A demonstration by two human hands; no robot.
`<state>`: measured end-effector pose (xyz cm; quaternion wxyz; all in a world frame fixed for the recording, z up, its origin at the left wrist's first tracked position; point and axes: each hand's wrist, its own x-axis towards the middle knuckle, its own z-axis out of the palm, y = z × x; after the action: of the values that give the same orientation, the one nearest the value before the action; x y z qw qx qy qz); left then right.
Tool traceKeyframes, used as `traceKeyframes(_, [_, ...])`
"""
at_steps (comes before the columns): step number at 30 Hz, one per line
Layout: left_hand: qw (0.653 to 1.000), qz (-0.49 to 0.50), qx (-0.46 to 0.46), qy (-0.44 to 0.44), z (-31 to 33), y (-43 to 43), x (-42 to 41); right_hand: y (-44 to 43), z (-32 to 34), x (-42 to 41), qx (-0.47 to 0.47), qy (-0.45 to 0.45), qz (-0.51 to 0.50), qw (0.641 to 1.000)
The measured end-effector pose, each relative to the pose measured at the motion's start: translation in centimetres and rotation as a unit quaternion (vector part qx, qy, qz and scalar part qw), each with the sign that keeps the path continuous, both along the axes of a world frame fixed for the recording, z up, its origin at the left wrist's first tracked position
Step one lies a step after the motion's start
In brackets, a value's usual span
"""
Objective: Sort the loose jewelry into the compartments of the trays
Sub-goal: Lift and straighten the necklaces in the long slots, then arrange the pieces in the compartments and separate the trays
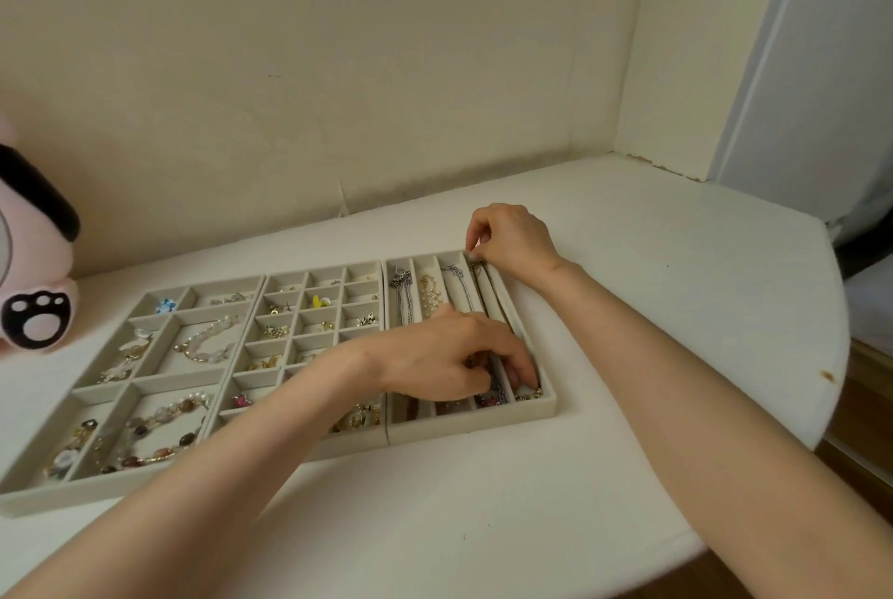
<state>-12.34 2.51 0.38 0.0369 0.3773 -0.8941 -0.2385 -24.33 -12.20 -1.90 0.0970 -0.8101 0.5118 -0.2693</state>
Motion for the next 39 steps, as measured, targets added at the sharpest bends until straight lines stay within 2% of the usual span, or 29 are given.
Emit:
traceKeyframes(5, [1.0,-0.003,0.001,0.007,0.1,0.0,0.0,-0.1,-0.5,0.4,-0.003,0.008,-0.009,1.0])
traceKeyframes(11, [1.0,0.011,-0.014,0.0,0.1,0.1,-0.2,0.0,1.1,-1.1,0.058,-0.072,-0.031,0.995])
traceKeyframes(17, [1.0,0.012,-0.014,-0.002,0.1,0.2,-0.2,0.1,1.0,-1.1,0.1,-0.006,-0.017,0.995])
traceKeyframes(23, [0.999,0.017,-0.039,0.029,1.1,-0.3,0.8,0.5,1.3,-1.4,0.058,-0.084,-0.035,0.994])
traceKeyframes(29, [0.995,0.057,-0.065,0.05,2.6,-1.0,2.7,0.5,0.6,-0.9,0.06,-0.08,-0.038,0.994])
traceKeyframes(34, [0.994,0.068,-0.082,0.019,2.0,-0.5,5.1,0.8,0.2,-0.4,0.053,-0.056,-0.037,0.996])
traceKeyframes(39, [0.982,0.154,-0.105,0.031,1.0,0.8,8.7,1.3,0.2,0.0,0.044,-0.023,-0.056,0.997])
